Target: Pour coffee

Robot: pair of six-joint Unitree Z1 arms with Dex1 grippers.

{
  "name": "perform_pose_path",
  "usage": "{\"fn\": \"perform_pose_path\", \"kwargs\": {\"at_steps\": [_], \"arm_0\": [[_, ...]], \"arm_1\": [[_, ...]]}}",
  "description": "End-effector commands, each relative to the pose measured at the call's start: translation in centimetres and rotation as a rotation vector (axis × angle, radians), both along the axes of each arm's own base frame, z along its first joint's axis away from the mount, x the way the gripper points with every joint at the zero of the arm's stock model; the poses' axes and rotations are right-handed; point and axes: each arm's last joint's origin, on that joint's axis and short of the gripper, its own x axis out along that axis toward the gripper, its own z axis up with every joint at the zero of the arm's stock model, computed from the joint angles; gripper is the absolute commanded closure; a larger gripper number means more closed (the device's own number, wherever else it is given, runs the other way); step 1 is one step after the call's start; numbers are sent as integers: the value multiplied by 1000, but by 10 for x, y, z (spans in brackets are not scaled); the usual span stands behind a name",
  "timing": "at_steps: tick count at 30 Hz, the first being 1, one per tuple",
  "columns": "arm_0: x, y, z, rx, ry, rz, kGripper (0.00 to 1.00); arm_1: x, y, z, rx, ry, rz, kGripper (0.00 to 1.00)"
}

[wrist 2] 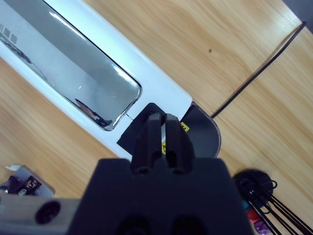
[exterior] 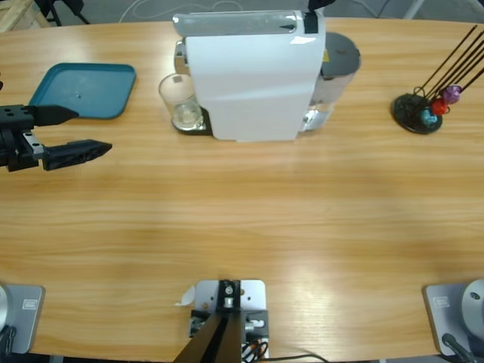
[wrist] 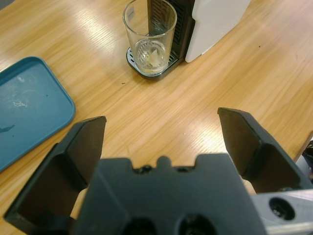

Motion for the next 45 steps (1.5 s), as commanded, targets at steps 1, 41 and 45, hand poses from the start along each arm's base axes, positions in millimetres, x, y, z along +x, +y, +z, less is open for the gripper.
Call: {"fn": "perform_pose_path", "kwargs": {"at_steps": [1, 41, 45], "arm_0": [[1, 2, -13, 38, 30, 19, 0], [0, 3, -16, 45, 29, 43, 0], [0, 3, -14, 32, 13, 43, 0]], "arm_1": [[-11, 3, 12, -17, -30, 27, 267], [-68, -16, 60, -57, -68, -59, 0], [-114, -37, 82, -47, -95, -16, 0]]}}
